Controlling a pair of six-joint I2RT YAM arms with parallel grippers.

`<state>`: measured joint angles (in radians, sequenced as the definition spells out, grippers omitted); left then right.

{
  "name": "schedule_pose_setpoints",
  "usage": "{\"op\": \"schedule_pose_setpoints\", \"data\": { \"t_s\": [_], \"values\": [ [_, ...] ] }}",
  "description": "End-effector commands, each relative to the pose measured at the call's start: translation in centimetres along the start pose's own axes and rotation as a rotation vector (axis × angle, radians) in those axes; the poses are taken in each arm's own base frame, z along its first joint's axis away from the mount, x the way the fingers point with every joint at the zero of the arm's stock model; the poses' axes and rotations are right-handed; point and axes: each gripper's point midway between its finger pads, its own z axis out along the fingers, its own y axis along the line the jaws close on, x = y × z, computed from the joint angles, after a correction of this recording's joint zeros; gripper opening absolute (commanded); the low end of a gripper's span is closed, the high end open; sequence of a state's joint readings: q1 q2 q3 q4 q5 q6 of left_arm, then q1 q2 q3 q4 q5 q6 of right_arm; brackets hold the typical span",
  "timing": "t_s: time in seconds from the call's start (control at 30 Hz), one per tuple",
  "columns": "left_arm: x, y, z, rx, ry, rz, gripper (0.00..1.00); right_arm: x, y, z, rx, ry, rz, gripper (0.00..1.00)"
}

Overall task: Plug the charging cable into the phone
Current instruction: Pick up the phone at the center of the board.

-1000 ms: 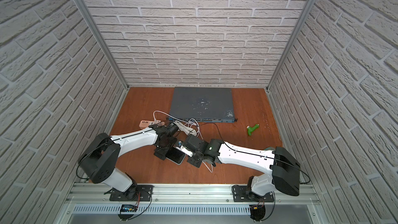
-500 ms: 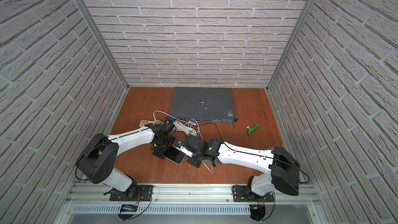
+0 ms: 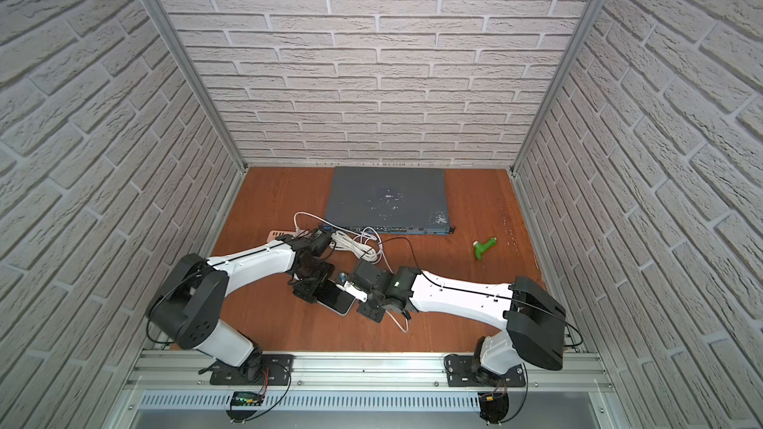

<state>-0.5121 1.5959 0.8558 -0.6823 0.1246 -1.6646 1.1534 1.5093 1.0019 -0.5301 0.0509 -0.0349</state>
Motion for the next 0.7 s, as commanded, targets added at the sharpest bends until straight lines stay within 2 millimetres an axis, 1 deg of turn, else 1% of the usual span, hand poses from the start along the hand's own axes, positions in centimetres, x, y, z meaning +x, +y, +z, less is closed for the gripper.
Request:
{"op": "schedule_pose_setpoints", "data": {
  "t_s": [0.0,0.13,0.27,0.53,0.67],
  "values": [
    [-0.3,1.8,1.7,-0.083,-0.029,0.064,0.0,0.8,0.1,0.6,-0.01,0.082,-0.024,0.03],
    [0.0,0.5,-0.9,-0.01,-0.055,0.078,0.0,1.3,0.3,1.2,-0.017,0.12,-0.031,0.03],
    [0.3,-0.2,-2.9,0.044,-0.054,0.082,0.0,1.0,0.4,1.3,-0.011,0.115,-0.042,0.03],
    [0.7,-0.1,-4.2,0.103,-0.043,0.058,0.0,0.3,1.0,2.4,0.012,0.094,-0.05,0.03],
    [0.5,0.0,-4.9,0.117,-0.058,0.05,0.0,-0.3,1.3,2.3,0.017,0.076,-0.055,0.03]
  ]
}}
